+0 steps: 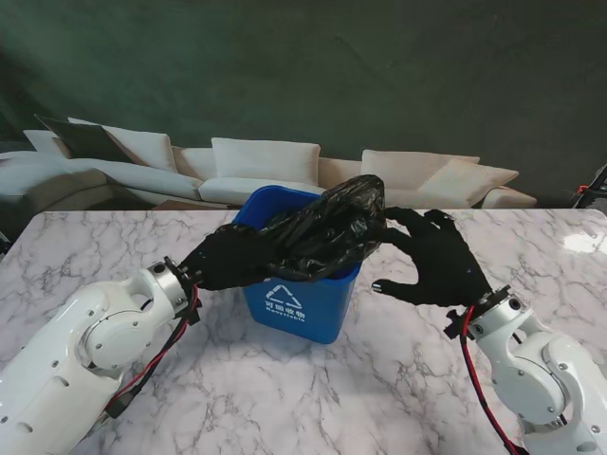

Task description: Fit the garbage bag over the bin

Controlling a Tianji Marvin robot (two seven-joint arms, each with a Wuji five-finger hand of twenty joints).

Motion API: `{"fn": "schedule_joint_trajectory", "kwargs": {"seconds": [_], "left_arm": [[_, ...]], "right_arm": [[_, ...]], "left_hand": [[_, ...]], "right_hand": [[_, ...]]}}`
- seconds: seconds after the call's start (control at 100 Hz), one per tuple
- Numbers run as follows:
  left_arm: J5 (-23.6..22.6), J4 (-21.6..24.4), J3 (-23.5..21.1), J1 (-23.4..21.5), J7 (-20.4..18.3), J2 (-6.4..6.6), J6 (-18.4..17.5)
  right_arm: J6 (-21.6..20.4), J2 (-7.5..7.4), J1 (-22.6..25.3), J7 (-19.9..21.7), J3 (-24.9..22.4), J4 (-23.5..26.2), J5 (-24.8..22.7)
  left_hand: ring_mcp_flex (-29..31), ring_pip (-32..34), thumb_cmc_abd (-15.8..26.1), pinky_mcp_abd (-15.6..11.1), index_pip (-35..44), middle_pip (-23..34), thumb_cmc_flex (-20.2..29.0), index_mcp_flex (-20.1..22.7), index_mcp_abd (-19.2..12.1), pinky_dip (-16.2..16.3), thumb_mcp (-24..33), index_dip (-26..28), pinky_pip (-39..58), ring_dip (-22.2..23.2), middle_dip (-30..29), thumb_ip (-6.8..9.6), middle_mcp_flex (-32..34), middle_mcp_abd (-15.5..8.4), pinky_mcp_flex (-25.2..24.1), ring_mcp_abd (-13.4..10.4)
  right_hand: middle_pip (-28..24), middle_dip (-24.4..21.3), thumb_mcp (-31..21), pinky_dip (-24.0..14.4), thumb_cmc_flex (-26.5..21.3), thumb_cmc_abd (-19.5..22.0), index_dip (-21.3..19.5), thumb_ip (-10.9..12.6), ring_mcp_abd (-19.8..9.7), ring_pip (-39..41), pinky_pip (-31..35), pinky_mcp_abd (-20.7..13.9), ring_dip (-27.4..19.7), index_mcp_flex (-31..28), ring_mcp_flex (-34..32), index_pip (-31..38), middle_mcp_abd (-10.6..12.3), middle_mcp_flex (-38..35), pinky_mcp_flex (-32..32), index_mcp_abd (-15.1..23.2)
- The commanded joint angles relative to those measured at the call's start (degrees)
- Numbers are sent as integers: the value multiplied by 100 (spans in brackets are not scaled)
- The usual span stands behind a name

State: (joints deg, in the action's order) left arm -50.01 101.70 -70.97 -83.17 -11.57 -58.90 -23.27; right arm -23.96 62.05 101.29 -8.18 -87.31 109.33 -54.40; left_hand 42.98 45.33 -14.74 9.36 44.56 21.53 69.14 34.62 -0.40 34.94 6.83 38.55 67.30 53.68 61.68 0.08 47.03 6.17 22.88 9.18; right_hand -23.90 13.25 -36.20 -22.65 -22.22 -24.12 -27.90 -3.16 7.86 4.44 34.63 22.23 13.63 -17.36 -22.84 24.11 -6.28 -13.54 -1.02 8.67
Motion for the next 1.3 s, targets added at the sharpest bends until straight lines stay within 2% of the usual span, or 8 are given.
{"fn": "schedule_joint_trajectory", "kwargs": {"seconds": [0.0,0.21,0.4,0.52,0.65,0.8,0.96,1.29], "left_arm": [[9,-50,86,23,-62,-37,31],[62,-83,246,107,-28,-52,134],[80,-78,282,127,-65,-48,154],[80,-60,285,130,-98,-44,162],[73,-51,292,133,-122,-40,173],[86,-39,304,126,-152,-37,197],[79,-10,294,107,-175,-35,231],[10,47,263,79,-213,-31,315]], "right_arm": [[2,-1,-101,103,129,58,12],[51,-43,-554,241,552,-161,-86],[224,-39,-750,156,749,-349,-129],[263,-45,-744,194,752,-373,-129],[271,-61,-750,262,758,-401,-172],[350,-50,-858,220,872,-505,-129],[301,-21,-925,66,929,-571,-36],[16,9,-248,-150,487,-75,-100]], "left_hand": [[149,182,-41,136,220,82,303,325,-127,172,366,-8,285,109,87,175,97,105,55,18],[148,188,-47,138,211,89,301,338,-133,172,383,-8,287,105,80,173,104,98,54,22],[160,192,-55,125,202,97,293,345,-130,170,393,-8,291,101,78,170,117,102,66,13],[160,193,-58,137,201,95,291,351,-128,168,401,-5,289,99,75,169,112,103,66,15],[163,196,-60,132,201,101,284,355,-130,166,406,-1,290,98,76,165,119,106,70,18],[161,202,-64,133,194,102,280,353,-127,167,413,-3,295,99,74,162,120,113,74,16],[172,216,-68,138,187,104,278,356,-122,168,420,-5,303,103,72,160,123,116,80,22],[182,240,-77,129,178,112,266,369,-112,169,429,-2,319,111,72,153,134,128,95,25]], "right_hand": [[-71,48,119,75,8,49,19,-97,19,78,81,32,-84,-88,-65,35,-50,-71,100,12],[-125,73,28,111,-314,158,-31,-62,25,136,233,37,-69,-285,-175,167,-76,-137,-7,-42],[-502,243,-710,417,-563,95,-979,-100,-15,391,752,69,37,-690,-431,1654,-94,-360,-83,74],[-651,307,-798,625,-766,-172,-891,-561,-24,476,917,97,74,-830,-476,2546,-77,-508,-57,294],[-727,348,-800,707,-972,-330,-624,-703,-27,530,981,128,95,-1018,-542,3084,-67,-697,-78,509],[-1211,746,-1086,760,-1325,-340,-953,-786,-74,777,1106,237,241,-1556,-822,3797,78,-1128,-174,1019],[-1595,1320,-1391,852,-1463,-289,-1123,-934,-192,1150,1235,269,544,-1620,-1063,4128,342,-1531,-211,556],[-1795,1596,-1616,908,-1436,-220,-1069,-1089,-228,1479,1313,275,765,-1680,-1254,4369,319,-1736,-255,-149]]}}
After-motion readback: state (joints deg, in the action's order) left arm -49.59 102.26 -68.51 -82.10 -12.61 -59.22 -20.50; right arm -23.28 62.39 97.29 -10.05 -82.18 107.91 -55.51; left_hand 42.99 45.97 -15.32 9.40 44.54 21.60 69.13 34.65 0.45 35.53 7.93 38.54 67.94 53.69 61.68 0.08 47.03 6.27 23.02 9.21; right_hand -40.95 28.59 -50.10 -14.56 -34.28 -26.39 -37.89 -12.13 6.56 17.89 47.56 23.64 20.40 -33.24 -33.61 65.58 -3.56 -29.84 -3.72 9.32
